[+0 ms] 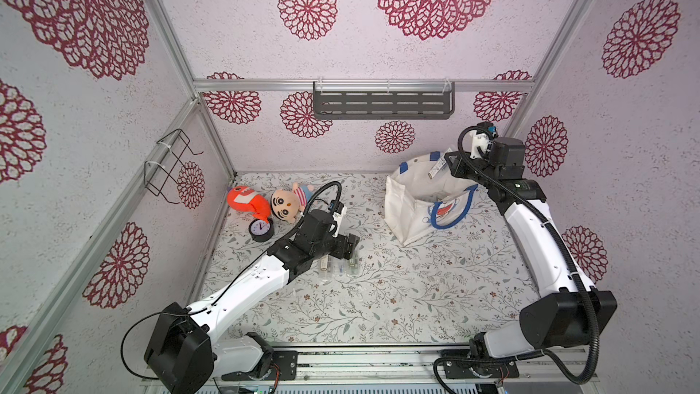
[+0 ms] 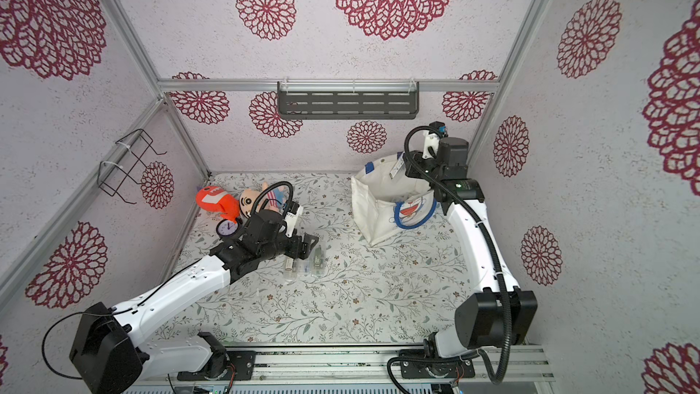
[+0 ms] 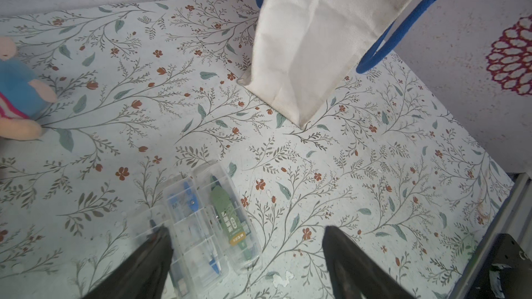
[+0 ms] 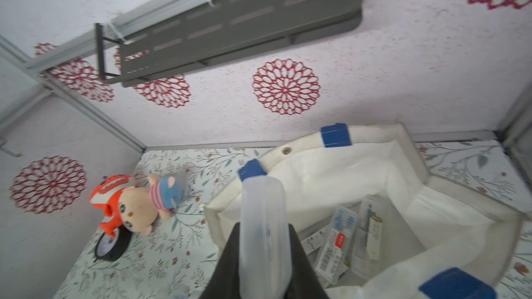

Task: Put the compass set into the canvas bag
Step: Place the compass set in the canvas bag.

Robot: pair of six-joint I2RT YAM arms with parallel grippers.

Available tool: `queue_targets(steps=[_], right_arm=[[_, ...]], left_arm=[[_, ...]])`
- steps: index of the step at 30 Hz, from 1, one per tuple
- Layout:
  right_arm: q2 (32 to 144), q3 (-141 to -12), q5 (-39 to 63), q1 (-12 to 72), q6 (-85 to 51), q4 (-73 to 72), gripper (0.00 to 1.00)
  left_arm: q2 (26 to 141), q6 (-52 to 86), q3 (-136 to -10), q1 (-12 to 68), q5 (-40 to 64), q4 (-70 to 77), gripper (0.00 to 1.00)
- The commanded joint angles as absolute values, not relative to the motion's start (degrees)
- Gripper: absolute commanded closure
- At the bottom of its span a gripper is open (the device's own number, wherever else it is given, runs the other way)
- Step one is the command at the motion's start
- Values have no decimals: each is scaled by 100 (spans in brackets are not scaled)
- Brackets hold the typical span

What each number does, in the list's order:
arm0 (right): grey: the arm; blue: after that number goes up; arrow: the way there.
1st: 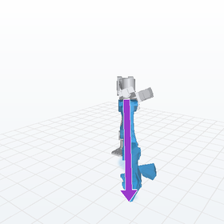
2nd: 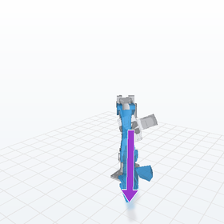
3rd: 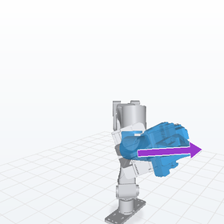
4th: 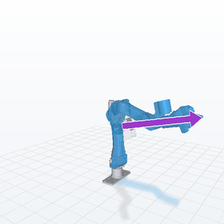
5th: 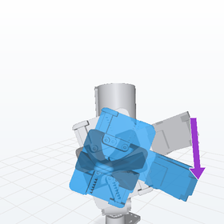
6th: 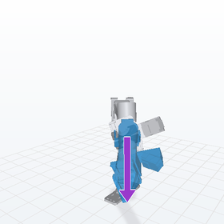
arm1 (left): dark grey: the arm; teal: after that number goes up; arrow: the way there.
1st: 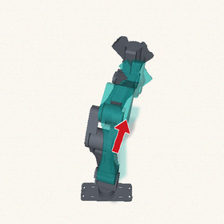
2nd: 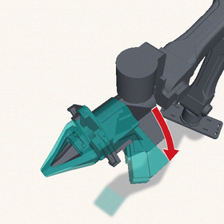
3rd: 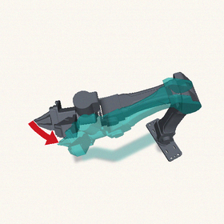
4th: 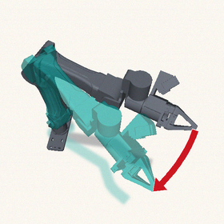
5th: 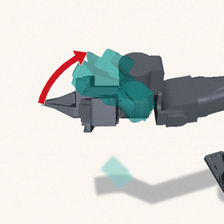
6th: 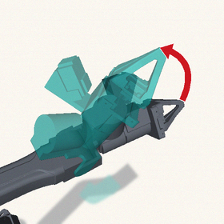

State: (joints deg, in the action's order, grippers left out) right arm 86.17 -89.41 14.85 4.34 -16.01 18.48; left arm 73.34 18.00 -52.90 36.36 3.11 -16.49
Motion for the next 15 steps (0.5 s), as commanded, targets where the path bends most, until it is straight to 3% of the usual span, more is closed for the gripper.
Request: queue_targets(steps=[1, 15], right_arm=[[8918, -8946, 1080, 448, -1458, 1804, 100], [10459, -9183, 950, 684, -1608, 2076, 100]], left_arm=[[7113, 1640, -5177, 3595, 570, -1507, 14], [7136, 1624, -5136, 3588, 410, -1666, 12]])
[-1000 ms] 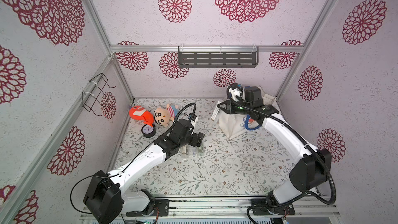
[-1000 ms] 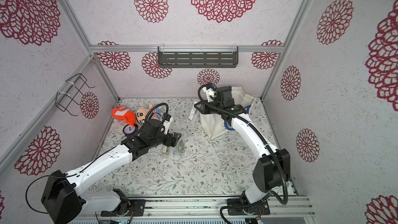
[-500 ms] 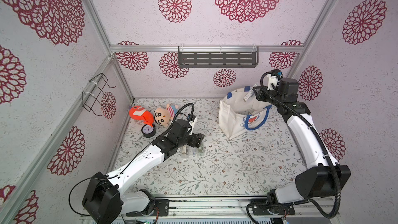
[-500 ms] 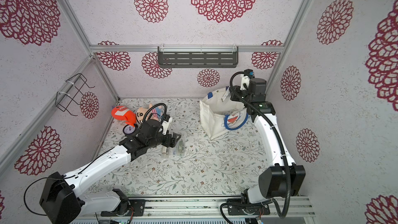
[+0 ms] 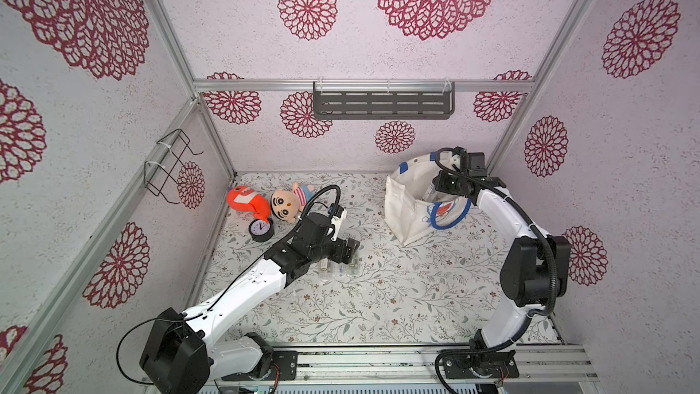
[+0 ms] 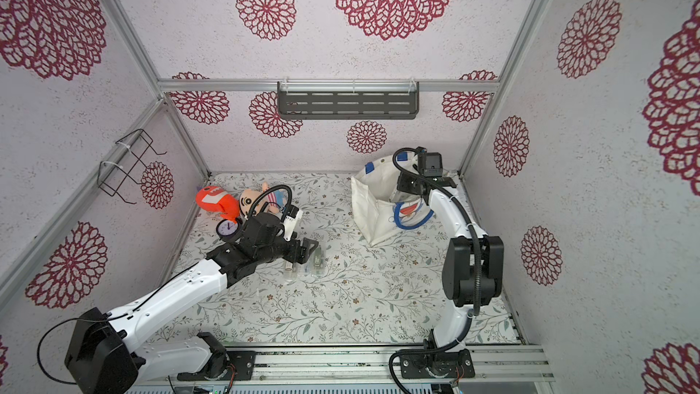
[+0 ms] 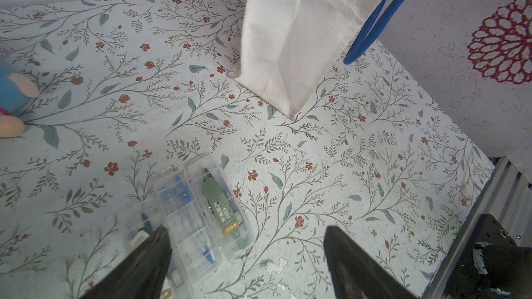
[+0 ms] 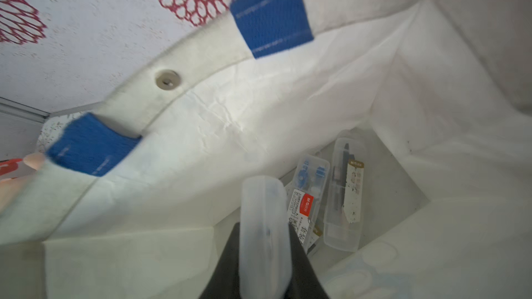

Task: Put the compass set into the canvas bag
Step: Place the compass set in the canvas bag.

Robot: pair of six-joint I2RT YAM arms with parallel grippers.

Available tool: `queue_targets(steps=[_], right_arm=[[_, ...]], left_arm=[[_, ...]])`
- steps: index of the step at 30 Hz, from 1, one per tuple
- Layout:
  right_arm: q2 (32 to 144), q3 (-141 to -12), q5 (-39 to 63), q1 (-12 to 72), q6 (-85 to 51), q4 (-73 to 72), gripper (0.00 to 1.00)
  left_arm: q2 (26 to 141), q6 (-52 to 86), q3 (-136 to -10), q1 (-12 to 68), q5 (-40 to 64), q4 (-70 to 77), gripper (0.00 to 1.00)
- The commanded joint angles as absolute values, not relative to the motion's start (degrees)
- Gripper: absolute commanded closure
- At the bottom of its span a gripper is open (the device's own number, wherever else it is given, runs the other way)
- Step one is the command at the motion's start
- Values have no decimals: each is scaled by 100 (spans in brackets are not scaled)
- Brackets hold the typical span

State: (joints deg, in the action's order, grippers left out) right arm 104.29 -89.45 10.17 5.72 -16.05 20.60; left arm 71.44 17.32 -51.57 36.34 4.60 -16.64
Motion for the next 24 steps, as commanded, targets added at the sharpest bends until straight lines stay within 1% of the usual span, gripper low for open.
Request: queue_targets(steps=[1, 6, 7, 9, 11, 14, 17, 24], right_arm=[[10553, -9222, 951, 694, -1602, 2132, 100], [10850, -9451, 754, 702, -1550, 2608, 100], [10871, -9493, 733, 703, -1537, 2721, 98], [10867, -9526, 706, 709, -1496, 2881, 92], [10928, -9641, 604, 712, -1429, 3134, 81], [10994, -9796, 481, 712, -1356, 3427, 71], [11024, -9826, 434, 712, -1333, 3507, 66], [10964, -10089, 358, 712, -1321, 3617, 59]], left_arm=[[7145, 1614, -5157, 3586, 397, -1701, 12], [7163, 1658, -5123, 3577, 317, -1729, 12], [7154, 1682, -5123, 3579, 284, -1756, 12], [7129, 1713, -5103, 3579, 257, -1771, 12], [7119, 1692, -5080, 3569, 217, -1771, 12], [7158, 1695, -5114, 3520, 139, -1846, 12], [7214, 1737, -5107, 3483, 126, -1879, 12], [7277, 2006, -5099, 3415, -80, -2022, 12]])
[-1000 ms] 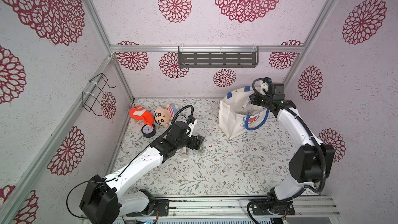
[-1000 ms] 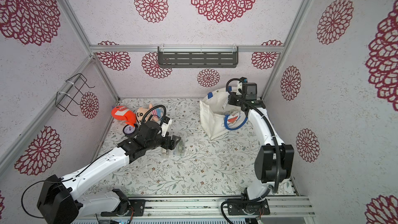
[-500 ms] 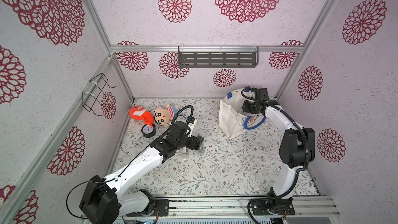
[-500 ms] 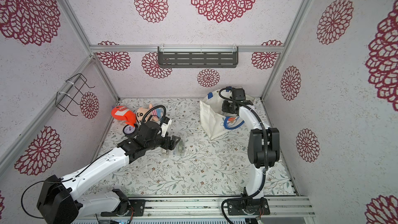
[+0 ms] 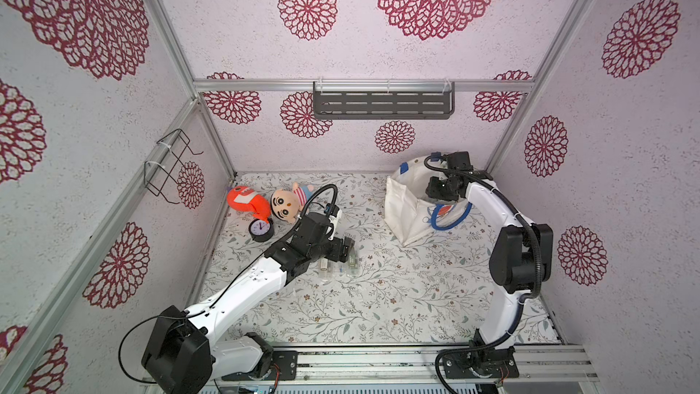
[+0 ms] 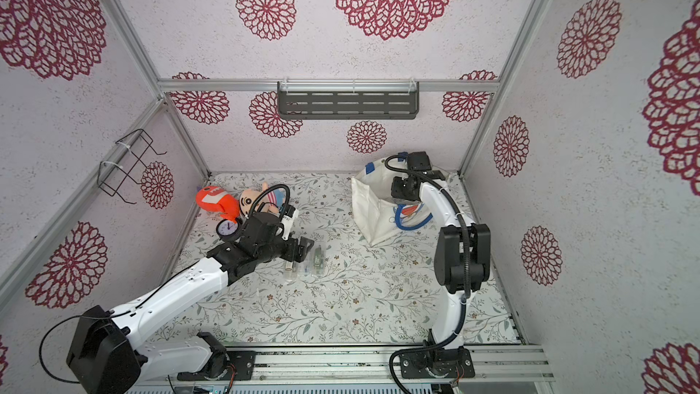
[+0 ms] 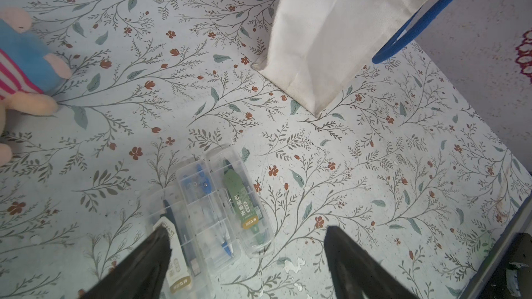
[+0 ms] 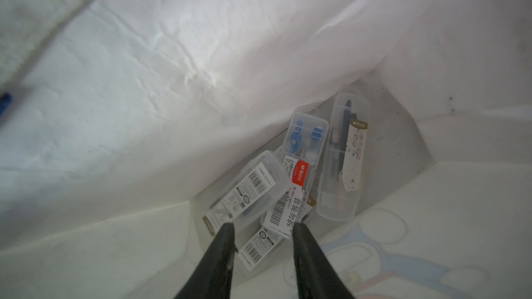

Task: Put the compass set into the canvas bag
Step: Place the compass set in the canvas bag, then pick up the compass set at the center of the board.

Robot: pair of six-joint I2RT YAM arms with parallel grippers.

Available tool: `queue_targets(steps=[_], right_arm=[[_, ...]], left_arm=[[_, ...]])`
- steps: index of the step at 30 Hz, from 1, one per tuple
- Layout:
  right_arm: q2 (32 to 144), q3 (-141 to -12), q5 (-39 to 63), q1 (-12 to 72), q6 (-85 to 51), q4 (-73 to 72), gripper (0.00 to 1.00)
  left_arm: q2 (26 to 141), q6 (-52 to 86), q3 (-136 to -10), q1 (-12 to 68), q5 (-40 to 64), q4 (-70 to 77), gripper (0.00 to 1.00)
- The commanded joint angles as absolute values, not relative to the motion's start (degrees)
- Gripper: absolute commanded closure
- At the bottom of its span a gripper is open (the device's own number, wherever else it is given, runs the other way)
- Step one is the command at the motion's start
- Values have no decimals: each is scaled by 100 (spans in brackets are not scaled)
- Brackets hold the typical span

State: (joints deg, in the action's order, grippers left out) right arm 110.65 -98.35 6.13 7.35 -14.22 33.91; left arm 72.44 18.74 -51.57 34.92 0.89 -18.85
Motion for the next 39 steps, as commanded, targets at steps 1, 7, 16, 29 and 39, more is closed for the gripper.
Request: queue_targets(steps=[1, 7, 16, 29, 39], right_arm=[[10904, -10143, 325, 712, -1318, 3613, 59], [10303, -10328, 156, 738, -1275, 3626, 55], [8650, -9102, 667, 1119, -1281, 2652, 54], [8125, -7824, 1308, 2152, -1273, 1982, 56], [8288, -7838, 1450, 2291, -1318, 1936, 56]], left_arm=[[7286, 2050, -5081, 3378, -107, -2064, 12], [7498, 2445, -5074, 3090, -184, -2460, 13], [7998, 2967, -5009, 2753, -361, -3034, 20], [8815, 3135, -5235, 2715, -507, -3036, 25], [9232, 3150, -5370, 2741, -400, -2807, 27]])
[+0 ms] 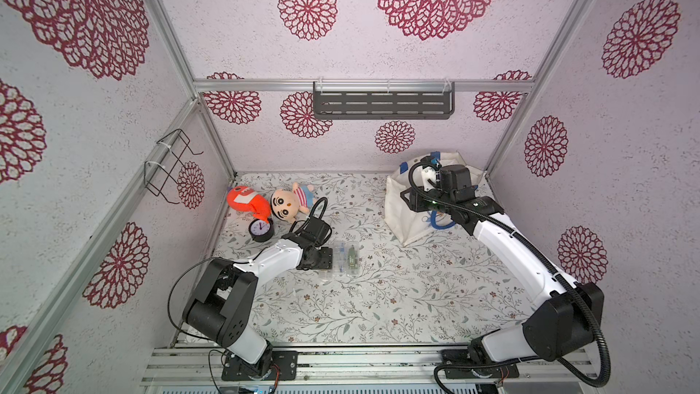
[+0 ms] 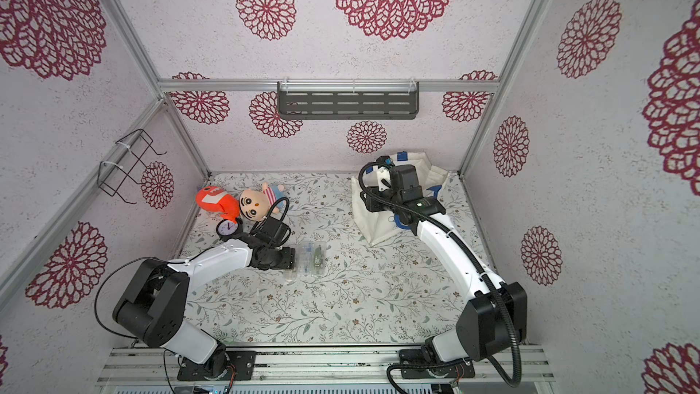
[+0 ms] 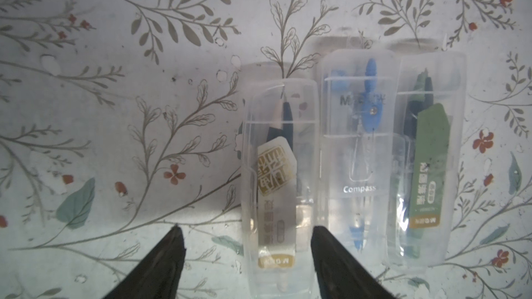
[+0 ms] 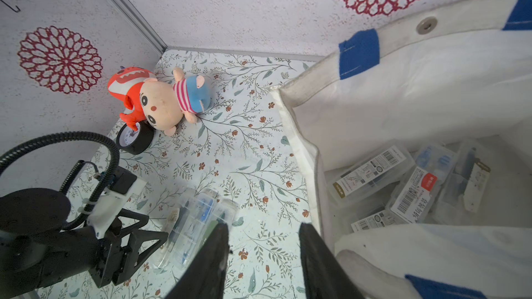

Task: Put the compass set into the canvas bag
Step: Pick up the compass set at the center of the board.

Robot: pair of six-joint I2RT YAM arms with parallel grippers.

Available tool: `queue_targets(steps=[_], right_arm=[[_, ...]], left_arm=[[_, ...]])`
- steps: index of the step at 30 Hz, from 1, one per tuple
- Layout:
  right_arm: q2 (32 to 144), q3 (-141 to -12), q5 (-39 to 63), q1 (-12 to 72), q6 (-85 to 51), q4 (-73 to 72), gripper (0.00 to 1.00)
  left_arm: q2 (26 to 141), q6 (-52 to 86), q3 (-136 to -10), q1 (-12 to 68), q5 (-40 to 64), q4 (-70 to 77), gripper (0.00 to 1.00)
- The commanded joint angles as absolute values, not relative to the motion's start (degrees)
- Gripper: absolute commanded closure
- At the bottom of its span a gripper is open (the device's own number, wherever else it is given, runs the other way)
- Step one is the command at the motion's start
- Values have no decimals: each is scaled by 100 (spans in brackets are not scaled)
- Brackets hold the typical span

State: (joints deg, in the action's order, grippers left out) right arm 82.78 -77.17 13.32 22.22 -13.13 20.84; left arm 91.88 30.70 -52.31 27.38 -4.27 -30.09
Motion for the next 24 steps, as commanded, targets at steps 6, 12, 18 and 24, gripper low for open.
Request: queue_targets(steps=[6, 12, 18, 24], right_arm=[[8315, -7875, 1458, 2320, -1309, 1928, 56], [8314, -7894, 1457, 2374, -1328, 1985, 56], [8375, -7986, 1452, 2422, -1319, 1969, 56], [8446, -8049, 1476, 2493, -1318, 1966, 56]], left_arm=[[9493, 3104, -5493, 2776, -426, -2839, 27], [9579, 3156, -5433, 2779, -591, -2809, 29], [9755, 3168, -5484, 2781, -681, -2873, 29], [9872, 3189, -5651, 2930, -980, -3146, 26]])
